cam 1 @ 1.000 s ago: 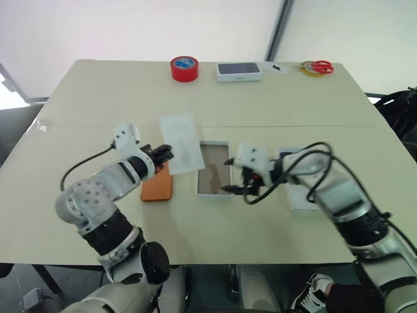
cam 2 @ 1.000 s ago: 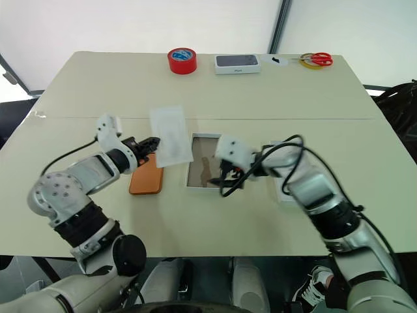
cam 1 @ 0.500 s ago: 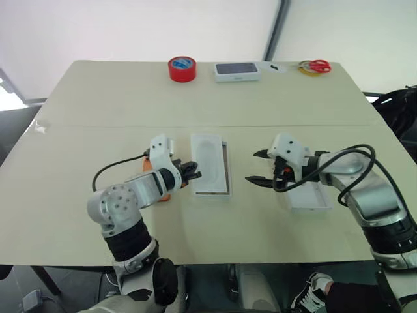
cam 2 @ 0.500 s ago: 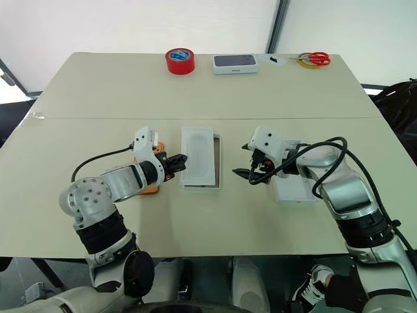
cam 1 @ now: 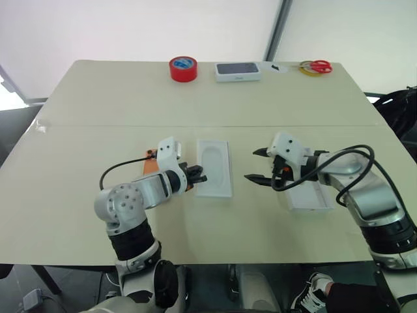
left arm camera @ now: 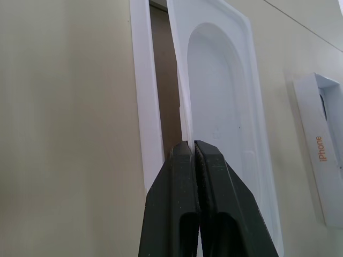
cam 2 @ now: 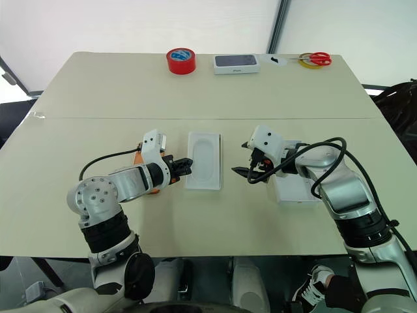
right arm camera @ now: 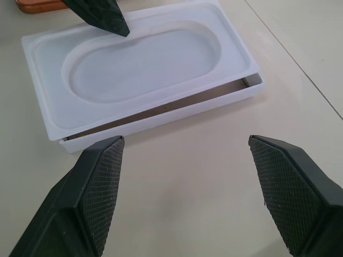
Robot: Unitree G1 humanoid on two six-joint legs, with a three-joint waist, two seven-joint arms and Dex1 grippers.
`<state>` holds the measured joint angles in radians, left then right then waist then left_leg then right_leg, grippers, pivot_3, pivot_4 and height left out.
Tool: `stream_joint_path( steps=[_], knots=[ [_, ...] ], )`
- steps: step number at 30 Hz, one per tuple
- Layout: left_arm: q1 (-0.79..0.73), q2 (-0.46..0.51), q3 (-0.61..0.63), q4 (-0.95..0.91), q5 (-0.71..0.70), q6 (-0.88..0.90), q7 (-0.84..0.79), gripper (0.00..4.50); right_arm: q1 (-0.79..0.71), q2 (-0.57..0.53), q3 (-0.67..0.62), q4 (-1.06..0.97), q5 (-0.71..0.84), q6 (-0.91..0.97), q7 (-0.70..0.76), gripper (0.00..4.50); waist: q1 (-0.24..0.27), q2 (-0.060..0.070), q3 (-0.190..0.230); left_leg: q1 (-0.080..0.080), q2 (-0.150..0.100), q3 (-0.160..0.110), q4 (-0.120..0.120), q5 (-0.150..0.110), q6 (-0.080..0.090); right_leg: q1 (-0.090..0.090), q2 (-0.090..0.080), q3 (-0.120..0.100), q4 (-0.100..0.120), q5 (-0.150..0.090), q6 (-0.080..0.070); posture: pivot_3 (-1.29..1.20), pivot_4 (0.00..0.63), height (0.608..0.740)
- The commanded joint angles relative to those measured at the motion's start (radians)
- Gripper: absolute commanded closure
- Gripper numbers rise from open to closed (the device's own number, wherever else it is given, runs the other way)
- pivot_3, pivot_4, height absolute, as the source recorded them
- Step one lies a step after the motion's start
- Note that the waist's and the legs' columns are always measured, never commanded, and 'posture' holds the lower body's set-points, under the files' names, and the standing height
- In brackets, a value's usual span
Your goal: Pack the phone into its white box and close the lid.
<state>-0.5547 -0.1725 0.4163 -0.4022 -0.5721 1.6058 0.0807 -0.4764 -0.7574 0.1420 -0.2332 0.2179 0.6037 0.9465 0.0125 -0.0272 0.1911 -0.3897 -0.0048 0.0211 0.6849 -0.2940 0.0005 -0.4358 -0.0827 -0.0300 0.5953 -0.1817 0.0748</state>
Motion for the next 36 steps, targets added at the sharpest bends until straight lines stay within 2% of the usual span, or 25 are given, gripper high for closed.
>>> stream_joint_path(
  steps=[1,5,11,13,15,19,20,24,29,33,36],
  knots=[
    [-0.028,-0.005,-0.002,-0.022,-0.003,0.009,-0.02,3.13,-0.01,0.005,-0.011,-0.019,0.001,-0.015,-0.009,0.56,0.0,0.0,0.0,0.0,0.0,0.0,0.0,0.0,0.0,0.0,0.0,0.0,0.0,0.0,0.0,0.0,0.15,0.732],
    [-0.042,-0.004,0.042,-0.043,-0.021,0.009,-0.038,1.19,-0.015,0.01,-0.007,-0.018,0.0,-0.014,-0.015,0.56,0.0,0.0,0.0,0.0,0.0,0.0,0.0,0.0,0.0,0.0,0.0,0.0,0.0,0.0,0.0,0.0,0.15,0.732],
    [-0.095,0.027,0.1,-0.055,-0.034,0.009,-0.063,1.19,-0.065,0.043,0.008,0.035,-0.03,-0.008,-0.052,0.56,-0.001,0.0,0.0,0.0,0.0,0.0,0.0,0.0,0.0,0.0,0.0,0.0,0.0,0.0,0.0,0.0,0.15,0.732],
    [-0.11,0.034,0.11,-0.055,-0.031,0.009,-0.069,1.14,-0.078,0.05,0.015,0.054,-0.037,-0.008,-0.057,1.13,0.0,0.0,0.0,0.0,0.0,0.0,0.0,0.0,0.0,0.0,0.0,0.0,0.0,0.0,0.0,0.0,0.15,0.732],
    [-0.126,0.032,0.127,-0.057,-0.031,0.009,-0.075,1.14,-0.093,0.06,0.02,0.069,-0.039,-0.007,-0.061,1.93,0.0,0.0,0.0,0.0,0.0,0.0,0.0,0.0,0.0,0.0,0.0,0.0,0.0,0.0,0.0,0.0,0.15,0.732],
    [-0.126,0.063,0.125,-0.086,-0.038,-0.005,-0.107,1.14,-0.146,0.111,0.038,0.112,-0.055,0.031,-0.101,4.08,-0.002,0.0,0.0,0.0,0.0,0.0,0.0,0.0,0.0,0.0,0.0,0.0,0.0,0.001,0.001,0.0,0.15,0.732],
    [-0.104,0.098,0.108,-0.099,-0.043,-0.032,-0.134,1.14,-0.159,0.131,0.055,0.114,-0.065,0.04,-0.113,4.48,-0.006,0.0,0.0,0.0,0.0,0.0,0.0,0.0,0.0,0.0,0.0,0.0,0.0,0.001,0.001,0.0,0.15,0.732],
    [0.071,0.369,-0.033,-0.146,-0.027,-0.226,-0.313,1.14,-0.216,0.222,0.131,0.128,-0.119,0.071,-0.177,4.48,-0.027,0.001,0.0,0.001,0.001,0.0,-0.002,0.0,-0.001,-0.002,0.001,0.001,0.003,0.001,0.001,0.0,0.15,0.732],
    [0.287,0.667,-0.098,-0.148,0.012,-0.482,-0.536,1.14,-0.292,0.334,0.21,0.228,-0.194,0.09,-0.253,4.48,-0.026,0.002,0.0,-0.001,0.002,0.001,-0.003,0.002,-0.003,-0.007,0.001,0.001,0.004,0.0,-0.002,0.0,0.15,0.732],
    [0.433,0.813,-0.105,-0.177,0.02,-0.62,-0.667,1.14,-0.337,0.415,0.252,0.344,-0.241,0.066,-0.293,4.48,-0.021,0.001,0.0,-0.002,0.001,0.001,-0.003,0.002,-0.003,-0.006,-0.001,0.001,0.002,0.0,-0.004,0.0,0.15,0.732],
    [0.533,0.878,-0.111,-0.197,0.036,-0.699,-0.727,1.14,-0.359,0.457,0.268,0.418,-0.27,0.042,-0.318,4.48,-0.023,0.001,0.0,-0.002,-0.001,0.001,-0.003,0.001,-0.002,-0.006,-0.004,0.001,0.002,0.0,-0.004,0.0,0.15,0.732]
  ],
)
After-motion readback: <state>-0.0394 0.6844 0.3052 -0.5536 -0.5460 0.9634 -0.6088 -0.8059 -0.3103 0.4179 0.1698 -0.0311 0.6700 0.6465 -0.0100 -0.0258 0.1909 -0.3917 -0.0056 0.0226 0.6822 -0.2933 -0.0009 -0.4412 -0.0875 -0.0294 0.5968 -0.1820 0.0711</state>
